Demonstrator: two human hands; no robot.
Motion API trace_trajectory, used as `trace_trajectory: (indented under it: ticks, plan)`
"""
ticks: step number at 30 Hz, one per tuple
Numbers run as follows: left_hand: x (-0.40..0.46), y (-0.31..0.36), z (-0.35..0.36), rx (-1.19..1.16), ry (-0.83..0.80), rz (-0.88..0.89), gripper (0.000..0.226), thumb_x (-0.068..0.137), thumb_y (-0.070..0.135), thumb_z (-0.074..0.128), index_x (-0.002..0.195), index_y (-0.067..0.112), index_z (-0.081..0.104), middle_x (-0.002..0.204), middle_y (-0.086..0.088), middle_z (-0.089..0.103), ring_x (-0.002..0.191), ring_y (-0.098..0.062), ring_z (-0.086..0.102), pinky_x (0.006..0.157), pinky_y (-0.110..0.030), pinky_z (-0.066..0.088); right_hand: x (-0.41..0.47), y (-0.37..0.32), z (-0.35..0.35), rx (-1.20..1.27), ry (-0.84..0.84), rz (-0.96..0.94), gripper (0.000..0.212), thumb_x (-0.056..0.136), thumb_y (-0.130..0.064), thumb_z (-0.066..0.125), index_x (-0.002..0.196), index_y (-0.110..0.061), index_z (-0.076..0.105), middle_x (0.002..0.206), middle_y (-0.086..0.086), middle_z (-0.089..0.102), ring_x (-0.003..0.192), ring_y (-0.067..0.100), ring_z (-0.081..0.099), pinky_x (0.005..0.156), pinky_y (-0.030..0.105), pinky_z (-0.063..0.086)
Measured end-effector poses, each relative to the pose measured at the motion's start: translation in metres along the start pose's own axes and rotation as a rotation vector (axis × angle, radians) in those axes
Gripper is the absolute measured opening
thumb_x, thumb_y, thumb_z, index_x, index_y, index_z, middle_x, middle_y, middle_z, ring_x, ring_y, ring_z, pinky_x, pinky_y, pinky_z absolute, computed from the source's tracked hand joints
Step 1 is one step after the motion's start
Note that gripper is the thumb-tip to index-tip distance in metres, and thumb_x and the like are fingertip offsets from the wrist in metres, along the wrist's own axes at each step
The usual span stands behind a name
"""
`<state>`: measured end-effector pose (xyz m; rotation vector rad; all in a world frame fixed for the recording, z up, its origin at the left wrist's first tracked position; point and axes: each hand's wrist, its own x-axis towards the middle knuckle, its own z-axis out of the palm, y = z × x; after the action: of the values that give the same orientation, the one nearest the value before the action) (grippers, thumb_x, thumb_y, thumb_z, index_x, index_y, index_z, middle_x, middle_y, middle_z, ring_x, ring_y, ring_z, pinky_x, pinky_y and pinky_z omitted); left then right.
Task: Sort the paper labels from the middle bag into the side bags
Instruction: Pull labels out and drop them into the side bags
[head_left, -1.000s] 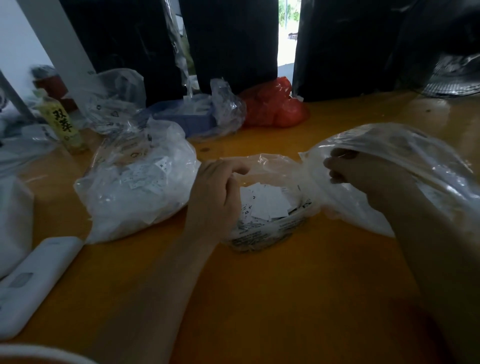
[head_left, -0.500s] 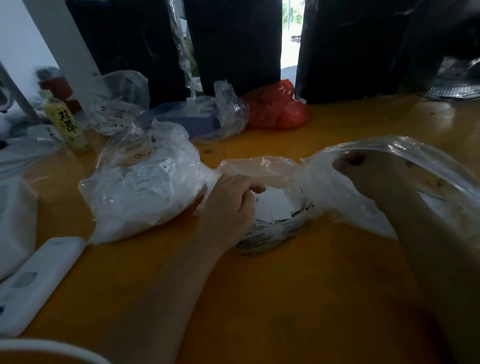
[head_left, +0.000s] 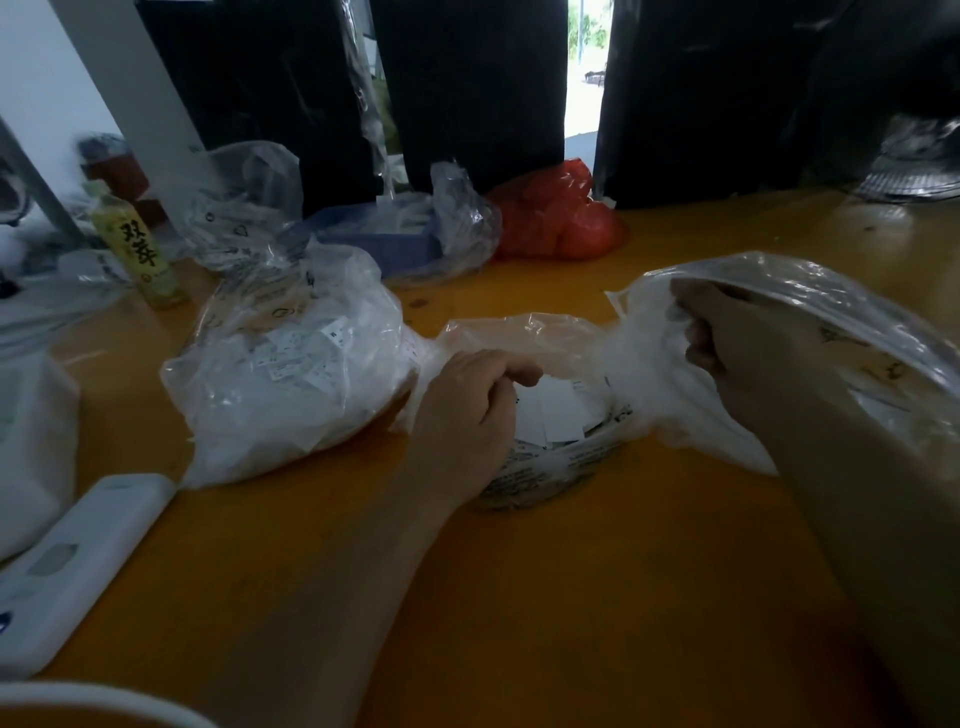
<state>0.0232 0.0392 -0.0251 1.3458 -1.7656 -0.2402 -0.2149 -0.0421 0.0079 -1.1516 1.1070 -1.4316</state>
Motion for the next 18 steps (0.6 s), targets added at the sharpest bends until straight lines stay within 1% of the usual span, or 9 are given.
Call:
trace_trajectory:
  ticks: [2, 4, 5, 7, 9, 11, 13, 15, 18]
  plan:
    - [-0.001, 0.003, 0.002, -0.123, 0.0, -0.053, 0.031, 0.107, 0.012, 0.045, 0.115, 0.026, 0.071, 0.11, 0.017, 0.072, 0.11, 0.002, 0.065, 0.095, -0.017, 0.052, -0.004, -0.003, 0.003, 0.02, -0.086, 0.018, 0.008, 0.097, -0.022, 0.066, 0.097, -0.014, 0.069, 0.075, -0.005, 0.069, 0.054, 0.003, 0.048, 0.046, 0.015, 0.039]
    - [-0.001, 0.006, 0.005, -0.255, -0.018, -0.112, 0.025, 0.108, 0.028, 0.048, 0.122, 0.027, 0.069, 0.109, 0.017, 0.074, 0.106, 0.002, 0.068, 0.092, -0.021, 0.057, -0.01, -0.006, 0.008, -0.014, -0.179, 0.041, 0.01, 0.095, -0.022, 0.067, 0.099, -0.013, 0.071, 0.077, -0.005, 0.07, 0.055, 0.004, 0.049, 0.046, 0.016, 0.04]
    - [0.0, 0.007, 0.007, -0.296, -0.04, -0.13, 0.028, 0.105, 0.04, 0.052, 0.127, 0.029, 0.066, 0.111, 0.017, 0.074, 0.105, 0.001, 0.069, 0.091, -0.022, 0.058, -0.013, -0.006, 0.01, -0.035, -0.217, 0.047, 0.012, 0.093, -0.022, 0.069, 0.098, -0.011, 0.071, 0.077, -0.003, 0.071, 0.055, 0.005, 0.05, 0.047, 0.018, 0.041]
    - [0.0, 0.008, 0.011, -0.361, -0.105, -0.145, 0.049, 0.094, 0.062, 0.06, 0.135, 0.036, 0.06, 0.115, 0.021, 0.073, 0.105, 0.002, 0.07, 0.085, -0.019, 0.059, -0.02, -0.007, 0.014, -0.089, -0.301, 0.039, 0.015, 0.088, -0.024, 0.074, 0.091, -0.01, 0.072, 0.081, 0.004, 0.073, 0.056, 0.009, 0.051, 0.048, 0.022, 0.043]
    - [0.0, 0.011, 0.015, -0.455, -0.18, -0.188, 0.054, 0.085, 0.07, 0.068, 0.132, 0.044, 0.059, 0.118, 0.026, 0.072, 0.103, 0.001, 0.072, 0.079, -0.016, 0.059, -0.026, -0.006, 0.019, -0.118, -0.389, 0.023, 0.012, 0.082, -0.029, 0.076, 0.082, -0.017, 0.074, 0.087, 0.01, 0.074, 0.056, 0.011, 0.051, 0.049, 0.023, 0.042]
    - [0.0, 0.012, 0.017, -0.569, -0.215, -0.249, 0.039, 0.084, 0.066, 0.072, 0.118, 0.051, 0.06, 0.114, 0.019, 0.077, 0.097, -0.007, 0.077, 0.08, -0.021, 0.061, -0.031, -0.005, 0.023, -0.145, -0.45, 0.01, 0.012, 0.078, -0.034, 0.077, 0.076, -0.022, 0.075, 0.09, 0.014, 0.073, 0.056, 0.012, 0.051, 0.049, 0.022, 0.042]
    - [0.0, 0.01, 0.018, -0.678, -0.179, -0.309, 0.019, 0.088, 0.053, 0.078, 0.104, 0.049, 0.07, 0.105, 0.006, 0.081, 0.093, -0.014, 0.079, 0.079, -0.024, 0.062, -0.031, -0.004, 0.024, -0.162, -0.483, 0.011, 0.016, 0.075, -0.038, 0.079, 0.076, -0.022, 0.075, 0.091, 0.016, 0.073, 0.057, 0.012, 0.05, 0.05, 0.023, 0.041]
    - [-0.001, 0.007, 0.016, -0.794, -0.116, -0.371, 0.007, 0.091, 0.034, 0.079, 0.096, 0.038, 0.079, 0.097, -0.004, 0.081, 0.089, -0.018, 0.079, 0.076, -0.023, 0.061, -0.031, -0.004, 0.022, -0.177, -0.474, 0.014, 0.018, 0.076, -0.038, 0.079, 0.076, -0.021, 0.074, 0.091, 0.015, 0.074, 0.058, 0.013, 0.049, 0.05, 0.024, 0.04]
    - [0.001, 0.004, 0.013, -0.827, -0.037, -0.454, 0.008, 0.097, 0.019, 0.074, 0.105, 0.017, 0.077, 0.096, -0.007, 0.081, 0.087, -0.02, 0.079, 0.073, -0.024, 0.061, -0.026, -0.004, 0.018, -0.275, -0.314, -0.048, 0.021, 0.082, -0.037, 0.077, 0.081, -0.017, 0.07, 0.086, 0.006, 0.075, 0.057, 0.011, 0.051, 0.053, 0.027, 0.043]
